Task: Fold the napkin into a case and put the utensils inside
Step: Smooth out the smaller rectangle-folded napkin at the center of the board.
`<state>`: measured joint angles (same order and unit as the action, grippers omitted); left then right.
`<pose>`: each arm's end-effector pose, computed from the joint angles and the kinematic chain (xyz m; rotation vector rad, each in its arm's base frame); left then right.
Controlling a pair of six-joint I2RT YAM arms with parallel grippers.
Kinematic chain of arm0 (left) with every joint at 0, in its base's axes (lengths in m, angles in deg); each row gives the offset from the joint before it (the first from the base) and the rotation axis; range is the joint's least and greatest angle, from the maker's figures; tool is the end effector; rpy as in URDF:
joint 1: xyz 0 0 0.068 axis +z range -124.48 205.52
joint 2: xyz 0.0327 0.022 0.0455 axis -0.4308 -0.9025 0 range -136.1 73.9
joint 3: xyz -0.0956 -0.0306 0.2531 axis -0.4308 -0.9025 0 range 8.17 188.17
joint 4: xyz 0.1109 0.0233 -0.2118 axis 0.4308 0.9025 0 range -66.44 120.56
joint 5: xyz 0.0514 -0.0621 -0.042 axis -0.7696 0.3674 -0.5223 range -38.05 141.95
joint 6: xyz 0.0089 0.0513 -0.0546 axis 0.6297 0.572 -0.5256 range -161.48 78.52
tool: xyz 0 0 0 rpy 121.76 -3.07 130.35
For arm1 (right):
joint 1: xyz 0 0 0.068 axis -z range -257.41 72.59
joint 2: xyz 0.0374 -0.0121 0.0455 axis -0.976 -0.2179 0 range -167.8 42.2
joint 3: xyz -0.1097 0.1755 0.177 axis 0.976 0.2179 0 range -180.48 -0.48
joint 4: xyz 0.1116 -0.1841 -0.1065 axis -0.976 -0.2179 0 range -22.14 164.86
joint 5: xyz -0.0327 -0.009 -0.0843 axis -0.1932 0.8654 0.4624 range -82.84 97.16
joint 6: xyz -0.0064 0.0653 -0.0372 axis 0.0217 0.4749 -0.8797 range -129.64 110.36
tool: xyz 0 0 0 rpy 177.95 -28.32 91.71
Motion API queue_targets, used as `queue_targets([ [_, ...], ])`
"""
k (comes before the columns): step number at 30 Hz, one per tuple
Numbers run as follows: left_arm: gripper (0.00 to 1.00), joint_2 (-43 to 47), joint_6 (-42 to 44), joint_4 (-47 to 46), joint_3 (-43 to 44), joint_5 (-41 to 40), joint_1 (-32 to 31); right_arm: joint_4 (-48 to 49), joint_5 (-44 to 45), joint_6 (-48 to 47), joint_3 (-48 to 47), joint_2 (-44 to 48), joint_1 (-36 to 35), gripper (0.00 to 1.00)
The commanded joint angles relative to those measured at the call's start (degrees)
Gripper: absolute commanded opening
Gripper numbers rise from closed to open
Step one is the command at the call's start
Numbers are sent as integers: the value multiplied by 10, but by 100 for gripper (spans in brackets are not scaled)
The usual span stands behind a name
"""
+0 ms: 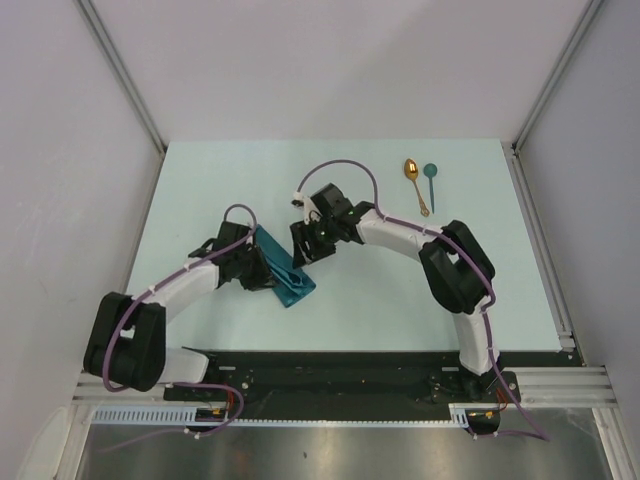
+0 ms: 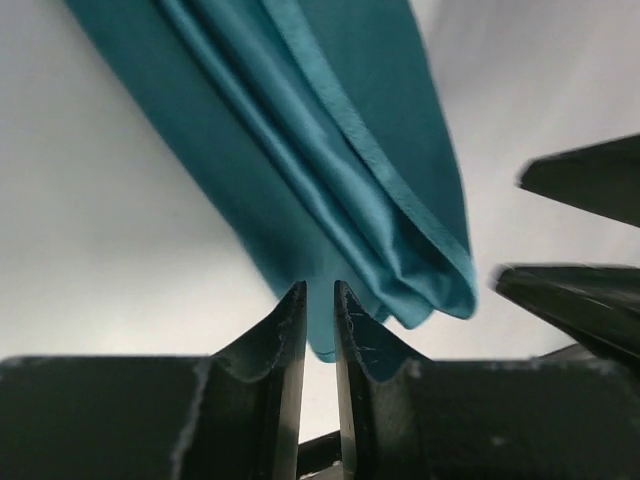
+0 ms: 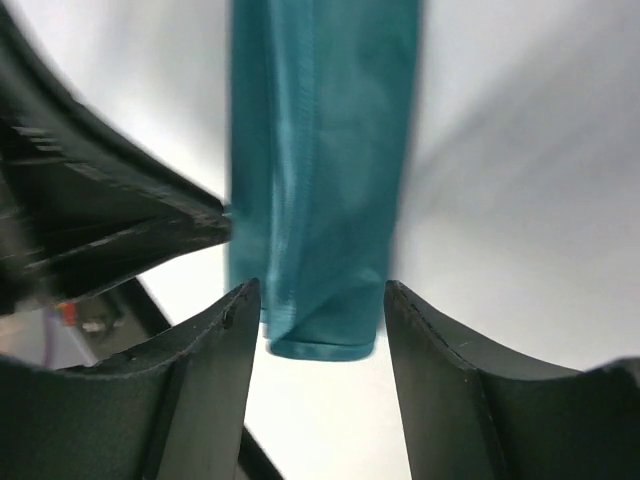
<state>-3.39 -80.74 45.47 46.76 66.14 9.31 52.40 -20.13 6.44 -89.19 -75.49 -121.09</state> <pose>0.2256 -0.0818 0.1601 -0.4584 2.6943 -0.6342 0.3032 0.3298 0.1896 -0.8378 2.4820 1.0041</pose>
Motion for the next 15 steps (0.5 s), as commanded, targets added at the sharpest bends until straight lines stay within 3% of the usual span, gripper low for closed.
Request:
queue_targets([
  [1, 21, 49, -63, -51, -32, 14, -10, -39, 117, -67, -1, 47, -49, 56],
  [8, 15, 74, -119, 22, -22, -67, 32, -110, 299, -183, -55, 44, -141, 56],
  [10, 17, 82, -128, 16, -35, -52, 60, -120, 340, -199, -69, 36, -156, 57],
  [15, 15, 61, -129, -28, -34, 4, 93, -150, 341, -221, -119, -1, -177, 54],
])
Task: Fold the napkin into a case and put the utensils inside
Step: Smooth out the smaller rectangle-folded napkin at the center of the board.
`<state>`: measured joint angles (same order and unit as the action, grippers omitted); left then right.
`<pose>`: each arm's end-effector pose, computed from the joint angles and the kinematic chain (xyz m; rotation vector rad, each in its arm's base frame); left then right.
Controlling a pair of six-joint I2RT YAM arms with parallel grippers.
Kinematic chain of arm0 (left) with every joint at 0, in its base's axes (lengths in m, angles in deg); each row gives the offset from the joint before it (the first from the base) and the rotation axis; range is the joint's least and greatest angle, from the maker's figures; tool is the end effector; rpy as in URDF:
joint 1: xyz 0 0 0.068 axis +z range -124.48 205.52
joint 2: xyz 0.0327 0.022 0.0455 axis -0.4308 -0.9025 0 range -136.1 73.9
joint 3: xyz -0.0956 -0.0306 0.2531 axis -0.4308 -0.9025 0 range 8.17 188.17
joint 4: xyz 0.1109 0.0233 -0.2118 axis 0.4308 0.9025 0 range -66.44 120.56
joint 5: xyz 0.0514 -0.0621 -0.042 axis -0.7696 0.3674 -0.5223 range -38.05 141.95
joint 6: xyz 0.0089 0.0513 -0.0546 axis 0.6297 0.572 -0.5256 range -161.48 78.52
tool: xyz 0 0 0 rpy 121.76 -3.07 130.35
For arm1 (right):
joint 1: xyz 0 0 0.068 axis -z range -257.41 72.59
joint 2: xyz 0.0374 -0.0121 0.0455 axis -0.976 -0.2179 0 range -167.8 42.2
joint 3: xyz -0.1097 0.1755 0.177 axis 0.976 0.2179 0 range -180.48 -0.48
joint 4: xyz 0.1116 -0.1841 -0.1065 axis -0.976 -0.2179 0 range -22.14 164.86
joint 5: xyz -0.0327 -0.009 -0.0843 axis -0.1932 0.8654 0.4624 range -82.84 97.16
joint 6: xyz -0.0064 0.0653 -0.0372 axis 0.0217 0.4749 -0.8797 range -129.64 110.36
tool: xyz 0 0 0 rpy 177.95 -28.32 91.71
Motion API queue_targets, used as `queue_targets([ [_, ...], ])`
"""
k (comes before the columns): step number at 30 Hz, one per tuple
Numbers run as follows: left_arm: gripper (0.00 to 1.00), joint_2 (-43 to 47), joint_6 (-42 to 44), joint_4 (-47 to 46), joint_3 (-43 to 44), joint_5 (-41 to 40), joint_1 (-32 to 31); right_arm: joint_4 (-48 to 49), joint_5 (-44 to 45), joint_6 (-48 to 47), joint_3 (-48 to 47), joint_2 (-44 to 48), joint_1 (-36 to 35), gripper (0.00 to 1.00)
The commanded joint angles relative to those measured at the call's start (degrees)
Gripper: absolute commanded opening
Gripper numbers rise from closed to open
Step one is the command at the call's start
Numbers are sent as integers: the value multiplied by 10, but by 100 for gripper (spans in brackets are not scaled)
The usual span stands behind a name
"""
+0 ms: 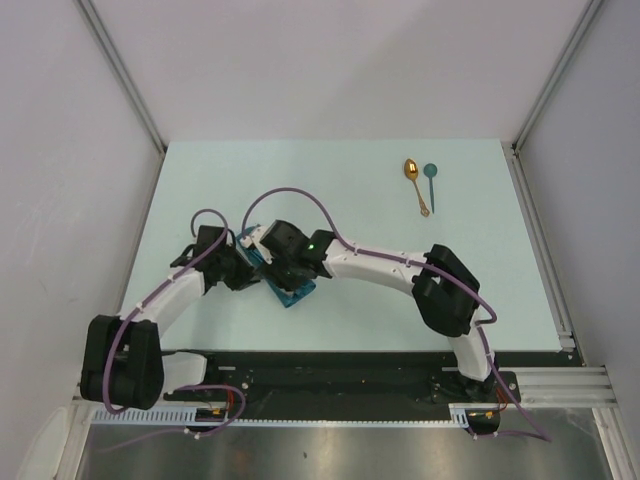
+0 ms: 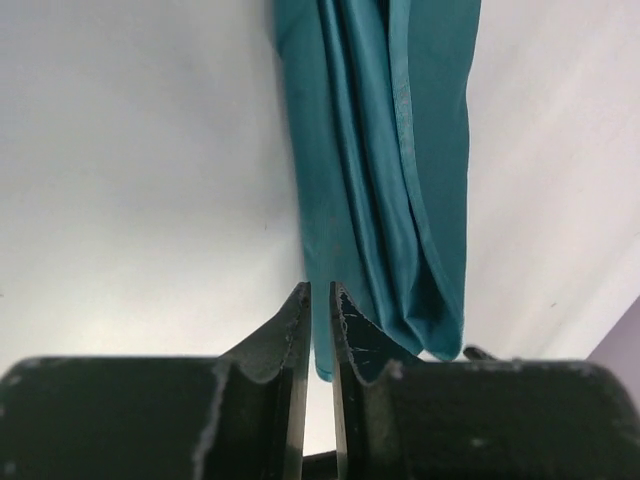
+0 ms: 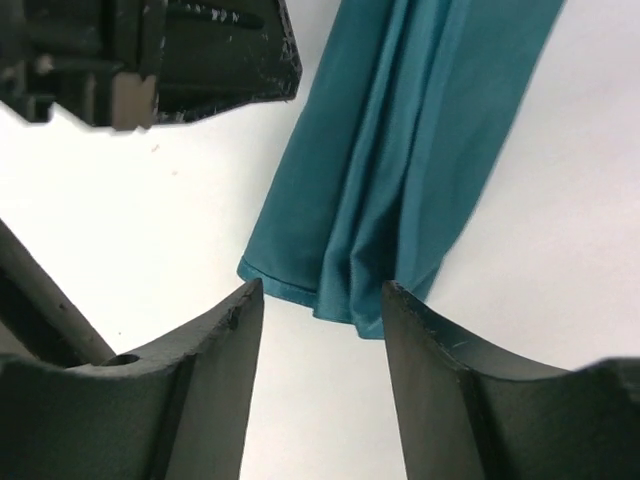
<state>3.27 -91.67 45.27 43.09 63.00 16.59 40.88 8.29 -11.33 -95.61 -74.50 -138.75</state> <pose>0.2169 -0.0464 0.1660 -0.8716 2.5298 -0.6105 0.2144 0.3897 0.2095 -1.3445 2.2079 0.3763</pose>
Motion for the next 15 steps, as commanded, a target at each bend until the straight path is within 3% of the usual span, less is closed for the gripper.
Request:
queue_targets([
  [1, 15, -20, -20, -33, 9, 51, 22, -40, 58, -48, -73, -26, -2, 49],
  [3, 13, -34, -19, -44, 15, 71, 25, -61, 63, -45, -96, -39, -4, 37],
  [15, 14, -59, -29, -73, 19, 105, 28, -64, 27, -49, -96, -77, -5, 37],
])
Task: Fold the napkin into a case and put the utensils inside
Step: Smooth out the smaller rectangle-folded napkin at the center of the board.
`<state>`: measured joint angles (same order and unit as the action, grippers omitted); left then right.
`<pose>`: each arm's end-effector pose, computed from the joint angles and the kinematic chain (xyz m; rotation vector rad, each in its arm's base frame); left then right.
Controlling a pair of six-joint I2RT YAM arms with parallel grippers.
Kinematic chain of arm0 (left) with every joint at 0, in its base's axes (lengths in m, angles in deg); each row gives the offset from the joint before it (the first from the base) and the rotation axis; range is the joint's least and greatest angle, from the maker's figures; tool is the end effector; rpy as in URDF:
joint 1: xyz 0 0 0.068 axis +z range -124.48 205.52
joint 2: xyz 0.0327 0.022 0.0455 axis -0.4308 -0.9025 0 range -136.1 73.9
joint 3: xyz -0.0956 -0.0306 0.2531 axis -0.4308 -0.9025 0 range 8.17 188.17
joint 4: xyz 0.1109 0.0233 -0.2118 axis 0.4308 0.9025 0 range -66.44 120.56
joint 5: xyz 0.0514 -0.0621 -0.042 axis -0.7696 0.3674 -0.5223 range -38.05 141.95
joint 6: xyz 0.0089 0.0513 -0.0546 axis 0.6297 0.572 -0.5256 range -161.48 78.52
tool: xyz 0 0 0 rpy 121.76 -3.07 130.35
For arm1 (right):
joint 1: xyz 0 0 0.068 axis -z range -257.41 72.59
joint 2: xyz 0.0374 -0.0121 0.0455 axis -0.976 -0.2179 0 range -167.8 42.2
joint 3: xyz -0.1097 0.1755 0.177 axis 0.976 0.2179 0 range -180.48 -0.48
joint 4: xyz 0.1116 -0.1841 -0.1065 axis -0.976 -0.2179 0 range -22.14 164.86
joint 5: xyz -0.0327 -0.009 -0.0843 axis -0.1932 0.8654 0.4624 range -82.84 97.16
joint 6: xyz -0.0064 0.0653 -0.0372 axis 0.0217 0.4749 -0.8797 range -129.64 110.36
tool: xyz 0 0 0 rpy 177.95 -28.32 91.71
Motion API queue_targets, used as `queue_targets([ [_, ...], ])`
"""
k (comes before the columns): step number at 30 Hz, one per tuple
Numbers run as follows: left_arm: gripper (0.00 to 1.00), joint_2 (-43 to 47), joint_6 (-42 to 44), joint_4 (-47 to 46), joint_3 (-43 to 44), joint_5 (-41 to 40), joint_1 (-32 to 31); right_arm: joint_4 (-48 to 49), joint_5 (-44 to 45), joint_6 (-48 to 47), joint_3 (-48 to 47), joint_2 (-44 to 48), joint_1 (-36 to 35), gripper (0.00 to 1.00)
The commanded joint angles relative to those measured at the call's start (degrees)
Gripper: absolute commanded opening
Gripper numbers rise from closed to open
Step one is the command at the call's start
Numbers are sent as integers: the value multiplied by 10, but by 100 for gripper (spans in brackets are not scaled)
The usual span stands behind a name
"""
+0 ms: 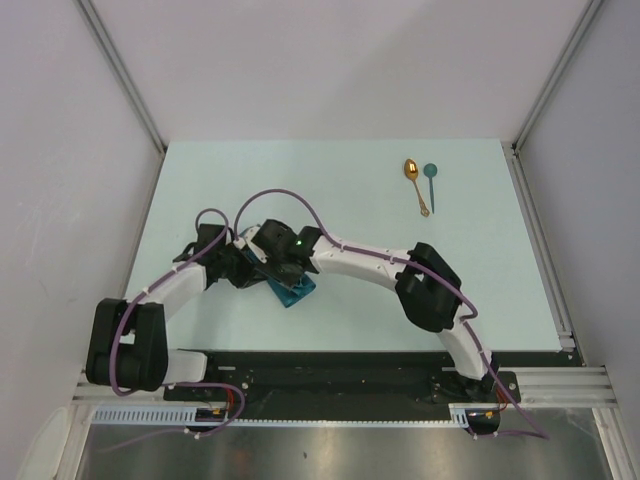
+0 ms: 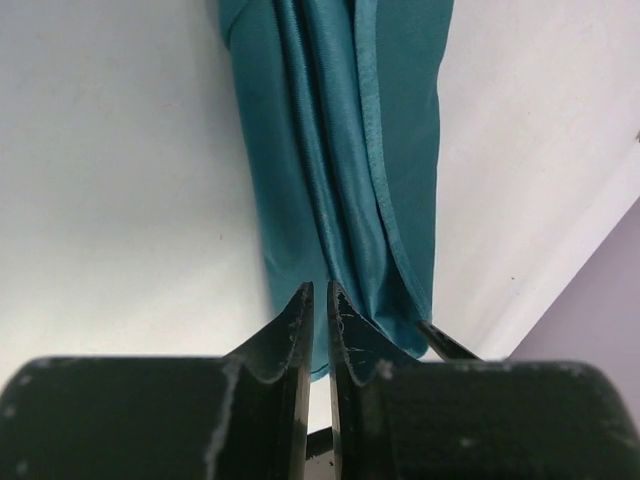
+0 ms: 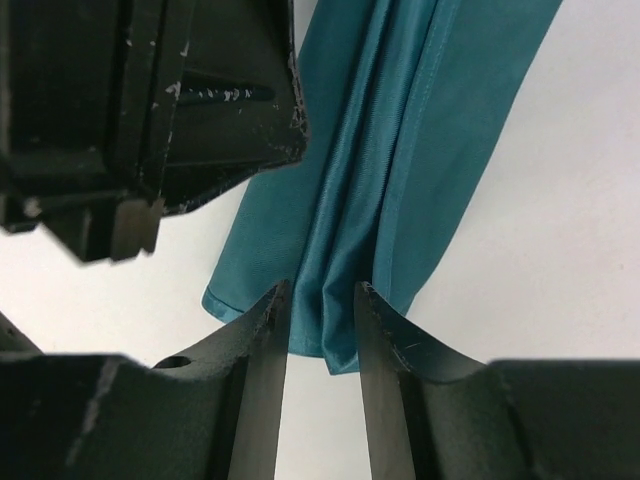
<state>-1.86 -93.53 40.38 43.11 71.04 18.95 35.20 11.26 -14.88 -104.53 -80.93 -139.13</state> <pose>0.2304 -0.0474 0.1556 -0.9234 2.5443 -0.7802 0.2242 0.4071 0.2007 -1.4210 2.1961 0.2636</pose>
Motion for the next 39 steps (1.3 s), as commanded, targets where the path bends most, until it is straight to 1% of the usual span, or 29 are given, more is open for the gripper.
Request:
queue_targets([
  [1, 14, -10, -12, -29, 17, 27, 4, -7, -1, -14, -7, -15, -1, 37],
  [11, 13, -37, -13, -46, 15, 35, 3, -9, -1, -17, -14, -38, 0, 41],
  [16, 13, -39, -15, -47, 15, 36, 4, -5, 14, -16, -13, -43, -2, 42],
  [21, 13, -34, -12, -41, 14, 33, 4, -3, 42, -19, -13, -47, -11, 45],
  [25, 13, -29, -10, -38, 11, 31, 5, -1, 74, -20, -12, -50, -19, 43],
  [28, 13, -27, -10, -39, 9, 30, 5, 7, 81, -15, -11, -49, -23, 31],
  [29, 13, -25, -10, -39, 9, 29, 5, 8, 81, -15, -12, -48, -24, 23],
  [31, 13, -26, -11, -40, 7, 31, 5, 12, 79, -11, -14, -45, -26, 14],
  [32, 13, -26, -12, -41, 5, 31, 5, 13, 76, -9, -16, -43, -28, 8],
  [35, 13, -27, -10, -43, -1, 23, 5, 19, 65, -2, -23, -39, -30, 0],
  [39, 12, -32, -7, -45, -5, 15, 5, 12, 43, 10, -35, -39, -30, 0],
])
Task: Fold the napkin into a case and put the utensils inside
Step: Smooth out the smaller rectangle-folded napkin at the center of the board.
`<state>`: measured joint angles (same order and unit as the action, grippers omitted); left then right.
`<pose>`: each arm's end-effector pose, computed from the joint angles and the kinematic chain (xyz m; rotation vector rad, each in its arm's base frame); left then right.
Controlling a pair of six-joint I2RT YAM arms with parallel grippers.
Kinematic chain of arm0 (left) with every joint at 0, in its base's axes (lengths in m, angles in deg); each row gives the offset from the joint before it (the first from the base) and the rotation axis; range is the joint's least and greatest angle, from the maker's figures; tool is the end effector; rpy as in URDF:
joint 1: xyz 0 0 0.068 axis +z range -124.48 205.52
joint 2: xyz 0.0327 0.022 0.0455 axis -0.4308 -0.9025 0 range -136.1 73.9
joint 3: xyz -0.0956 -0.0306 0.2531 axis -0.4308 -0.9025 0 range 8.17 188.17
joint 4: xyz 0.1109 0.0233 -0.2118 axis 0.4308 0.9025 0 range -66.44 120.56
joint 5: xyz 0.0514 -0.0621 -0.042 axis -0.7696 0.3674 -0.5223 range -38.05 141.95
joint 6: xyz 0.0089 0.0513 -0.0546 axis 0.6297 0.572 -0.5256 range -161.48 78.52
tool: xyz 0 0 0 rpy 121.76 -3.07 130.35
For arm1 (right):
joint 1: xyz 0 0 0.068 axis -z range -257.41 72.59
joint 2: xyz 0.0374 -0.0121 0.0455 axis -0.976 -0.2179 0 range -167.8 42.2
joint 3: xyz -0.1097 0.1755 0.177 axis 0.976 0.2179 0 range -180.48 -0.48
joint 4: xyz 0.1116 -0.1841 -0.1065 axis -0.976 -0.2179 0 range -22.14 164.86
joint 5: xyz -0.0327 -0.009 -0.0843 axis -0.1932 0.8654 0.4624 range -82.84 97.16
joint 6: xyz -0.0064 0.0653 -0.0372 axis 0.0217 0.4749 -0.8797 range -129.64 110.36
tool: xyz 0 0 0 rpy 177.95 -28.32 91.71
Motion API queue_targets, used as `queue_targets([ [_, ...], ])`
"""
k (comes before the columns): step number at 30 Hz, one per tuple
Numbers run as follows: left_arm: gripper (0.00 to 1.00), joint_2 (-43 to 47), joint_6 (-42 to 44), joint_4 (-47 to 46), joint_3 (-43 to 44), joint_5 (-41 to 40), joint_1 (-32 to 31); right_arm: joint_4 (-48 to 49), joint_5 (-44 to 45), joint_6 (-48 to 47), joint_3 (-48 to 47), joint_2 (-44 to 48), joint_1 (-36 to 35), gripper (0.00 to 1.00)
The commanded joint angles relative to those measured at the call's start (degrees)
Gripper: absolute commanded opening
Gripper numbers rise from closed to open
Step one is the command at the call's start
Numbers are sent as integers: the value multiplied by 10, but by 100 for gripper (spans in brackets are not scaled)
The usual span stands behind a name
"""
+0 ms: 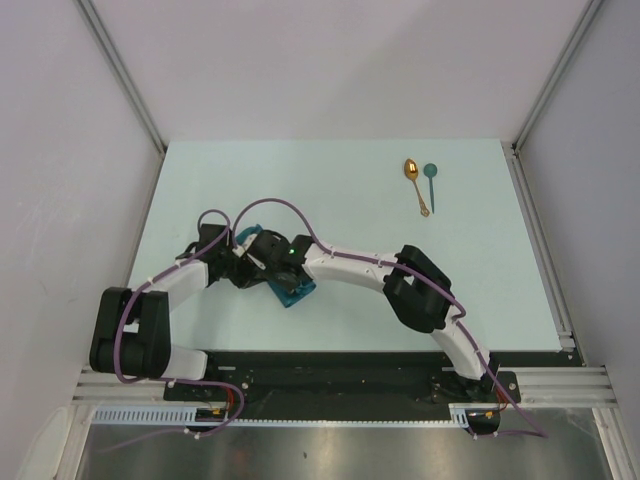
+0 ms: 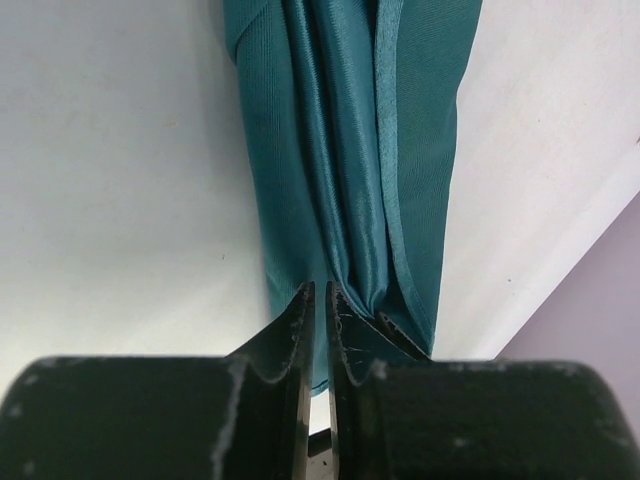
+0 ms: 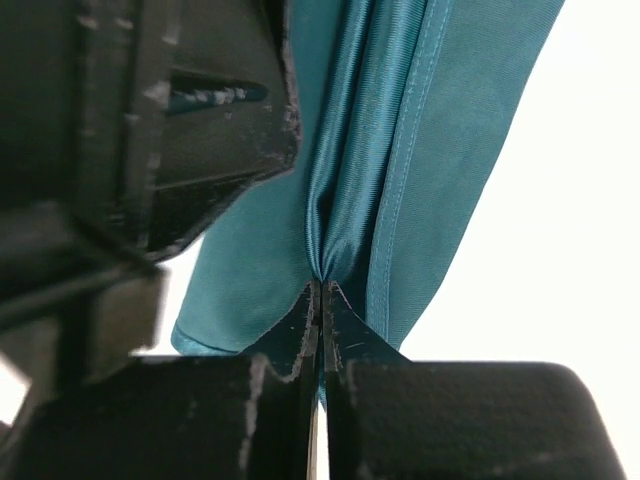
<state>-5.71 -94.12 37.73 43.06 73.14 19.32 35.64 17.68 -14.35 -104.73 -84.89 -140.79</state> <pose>0.2375 -0.0489 0.1446 -0.9464 2.5668 -0.8185 0.2213 0.4157 0.1721 -1.4207 2.2102 0.1092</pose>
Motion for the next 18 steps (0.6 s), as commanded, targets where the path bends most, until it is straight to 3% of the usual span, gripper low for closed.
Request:
queue_targets([
  [1, 10, 4, 0, -20, -4, -11, 1, 5, -24, 10, -39, 2, -14, 0],
  [10, 4, 8, 7, -27, -17, -39, 0, -1, -87, 37, -49, 3, -14, 0],
  [18, 7, 107, 37, 41, -11, -118, 4, 19, -125, 73, -45, -25, -14, 0],
])
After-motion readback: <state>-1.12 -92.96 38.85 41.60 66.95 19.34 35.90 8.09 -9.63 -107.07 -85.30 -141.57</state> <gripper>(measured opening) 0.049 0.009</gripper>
